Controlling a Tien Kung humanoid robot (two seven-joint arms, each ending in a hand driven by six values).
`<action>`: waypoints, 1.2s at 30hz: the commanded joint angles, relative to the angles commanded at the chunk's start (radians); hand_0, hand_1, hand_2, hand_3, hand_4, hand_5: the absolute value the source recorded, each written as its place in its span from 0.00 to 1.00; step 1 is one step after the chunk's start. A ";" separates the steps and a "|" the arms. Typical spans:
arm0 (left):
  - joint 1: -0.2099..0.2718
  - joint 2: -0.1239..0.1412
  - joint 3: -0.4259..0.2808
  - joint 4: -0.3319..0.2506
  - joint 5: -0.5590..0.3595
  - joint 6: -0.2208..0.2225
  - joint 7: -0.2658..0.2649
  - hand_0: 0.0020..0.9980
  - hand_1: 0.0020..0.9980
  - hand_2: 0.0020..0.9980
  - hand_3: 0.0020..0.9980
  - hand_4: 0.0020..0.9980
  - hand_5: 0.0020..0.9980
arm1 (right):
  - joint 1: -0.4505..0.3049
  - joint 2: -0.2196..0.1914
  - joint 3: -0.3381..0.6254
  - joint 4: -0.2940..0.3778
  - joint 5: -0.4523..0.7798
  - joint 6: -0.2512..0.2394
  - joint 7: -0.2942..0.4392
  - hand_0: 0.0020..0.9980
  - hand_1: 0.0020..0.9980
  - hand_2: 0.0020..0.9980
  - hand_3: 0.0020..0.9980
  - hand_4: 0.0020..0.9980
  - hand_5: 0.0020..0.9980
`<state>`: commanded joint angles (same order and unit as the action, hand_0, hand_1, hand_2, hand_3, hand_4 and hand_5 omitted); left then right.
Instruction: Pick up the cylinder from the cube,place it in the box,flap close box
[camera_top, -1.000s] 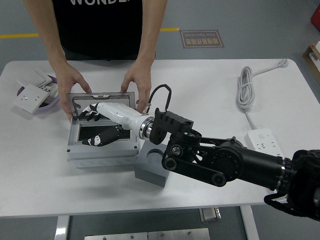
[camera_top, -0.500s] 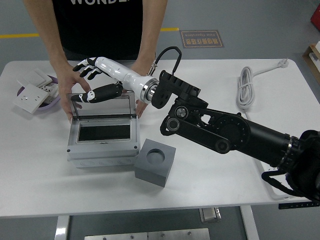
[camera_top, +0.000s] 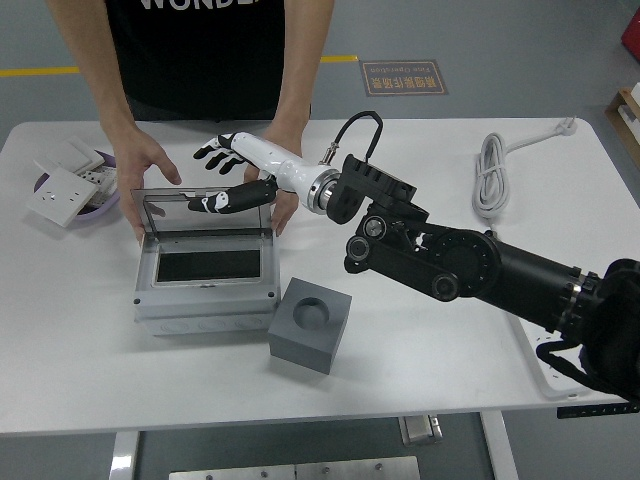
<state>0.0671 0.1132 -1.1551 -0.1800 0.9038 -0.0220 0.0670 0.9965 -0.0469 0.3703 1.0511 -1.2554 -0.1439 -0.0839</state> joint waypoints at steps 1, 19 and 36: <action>0.001 0.000 0.000 0.000 0.000 0.000 0.000 0.92 0.85 0.86 0.95 0.00 0.00 | -0.002 -0.005 -0.004 0.009 -0.002 -0.001 -0.001 0.82 0.70 0.72 0.77 0.92 0.44; 0.009 -0.002 -0.012 0.000 -0.006 0.003 -0.008 0.92 0.85 0.86 0.95 0.00 0.00 | -0.042 -0.127 -0.086 0.250 -0.023 -0.002 -0.051 0.82 0.70 0.72 0.77 0.93 0.45; 0.009 -0.002 -0.024 0.000 -0.004 0.006 -0.010 0.92 0.85 0.86 0.95 0.00 0.00 | -0.063 -0.161 -0.132 0.319 -0.005 0.034 -0.073 0.81 0.70 0.73 0.77 0.84 0.43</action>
<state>0.0764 0.1109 -1.1793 -0.1800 0.8996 -0.0158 0.0571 0.9339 -0.2076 0.2388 1.3703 -1.2600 -0.1098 -0.1569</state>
